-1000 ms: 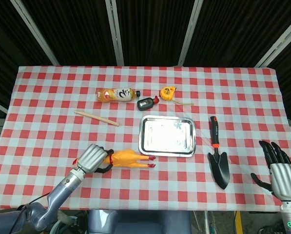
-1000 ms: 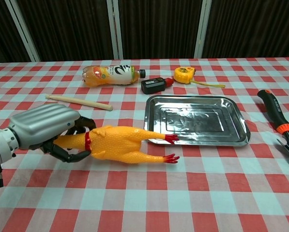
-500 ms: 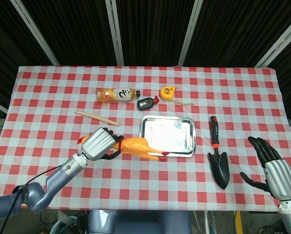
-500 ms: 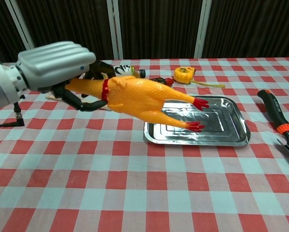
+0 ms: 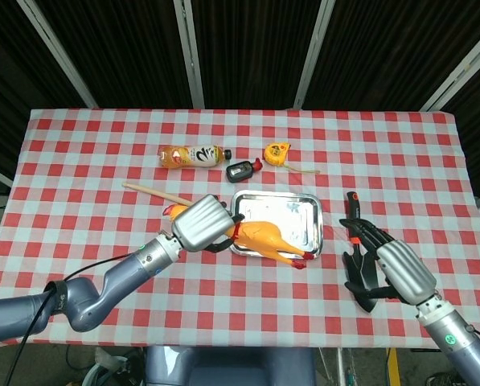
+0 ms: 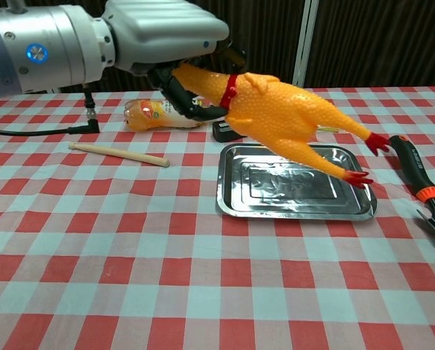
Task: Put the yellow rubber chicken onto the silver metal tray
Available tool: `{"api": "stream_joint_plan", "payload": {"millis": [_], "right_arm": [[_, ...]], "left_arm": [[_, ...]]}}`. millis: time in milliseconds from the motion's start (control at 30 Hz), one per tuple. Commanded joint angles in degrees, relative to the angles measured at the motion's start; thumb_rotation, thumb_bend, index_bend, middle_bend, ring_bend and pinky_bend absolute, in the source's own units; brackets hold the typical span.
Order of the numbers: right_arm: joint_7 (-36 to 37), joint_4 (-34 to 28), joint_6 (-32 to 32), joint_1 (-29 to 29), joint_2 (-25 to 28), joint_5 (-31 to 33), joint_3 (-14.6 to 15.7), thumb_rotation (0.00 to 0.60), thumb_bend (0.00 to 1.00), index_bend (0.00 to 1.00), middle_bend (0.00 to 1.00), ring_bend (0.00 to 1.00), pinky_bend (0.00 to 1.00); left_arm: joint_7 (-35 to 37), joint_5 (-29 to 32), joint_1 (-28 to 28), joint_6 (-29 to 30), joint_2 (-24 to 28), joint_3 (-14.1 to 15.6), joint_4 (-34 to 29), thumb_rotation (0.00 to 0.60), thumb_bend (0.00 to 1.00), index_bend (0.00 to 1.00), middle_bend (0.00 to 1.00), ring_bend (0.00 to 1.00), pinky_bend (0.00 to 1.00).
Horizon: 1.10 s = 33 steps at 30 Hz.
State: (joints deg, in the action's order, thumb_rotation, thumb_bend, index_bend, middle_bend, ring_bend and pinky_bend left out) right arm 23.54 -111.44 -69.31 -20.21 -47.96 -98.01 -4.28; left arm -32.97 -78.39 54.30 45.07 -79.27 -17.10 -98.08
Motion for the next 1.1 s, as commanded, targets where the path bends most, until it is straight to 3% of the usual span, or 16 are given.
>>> {"api": "stream_joint_plan", "payload": {"millis": [33,300,600,1100], "right_arm": [[2.46,-2.62,5.02,-3.86,1.31,2.87,-1.31,0.6,0.25,0.0,0.11,0.09,0.21],[5.0,-4.37,13.61,-9.84,1.74,6.73,-2.78,0.6,0.25,0.0,0.11,0.08,0.21],[0.74,-5.75,18.84,-13.37,0.73,13.15,-4.07,0.6,0.25,0.0,0.11,0.08,0.21],[-4.36,-2.35,26.11,-18.26,-2.97,25.15,-5.52,0.6,0.25,0.0,0.11,0.08,0.21]], "left_arm": [[-5.85,5.66,3.81,-1.79,0.25,-1.93,-3.18,0.6,0.65,0.59,0.7,0.64,0.71],[-14.53,14.61,9.08,0.33,-0.75,-2.24,-6.33,0.6,0.65,0.6,0.71,0.64,0.72],[-23.1,22.24,14.22,5.15,-2.79,-0.57,-8.1,0.6,0.65,0.59,0.71,0.64,0.72],[-23.87,24.71,17.61,8.96,-4.87,2.55,-7.57,0.6,0.65,0.6,0.71,0.65,0.73]]}}
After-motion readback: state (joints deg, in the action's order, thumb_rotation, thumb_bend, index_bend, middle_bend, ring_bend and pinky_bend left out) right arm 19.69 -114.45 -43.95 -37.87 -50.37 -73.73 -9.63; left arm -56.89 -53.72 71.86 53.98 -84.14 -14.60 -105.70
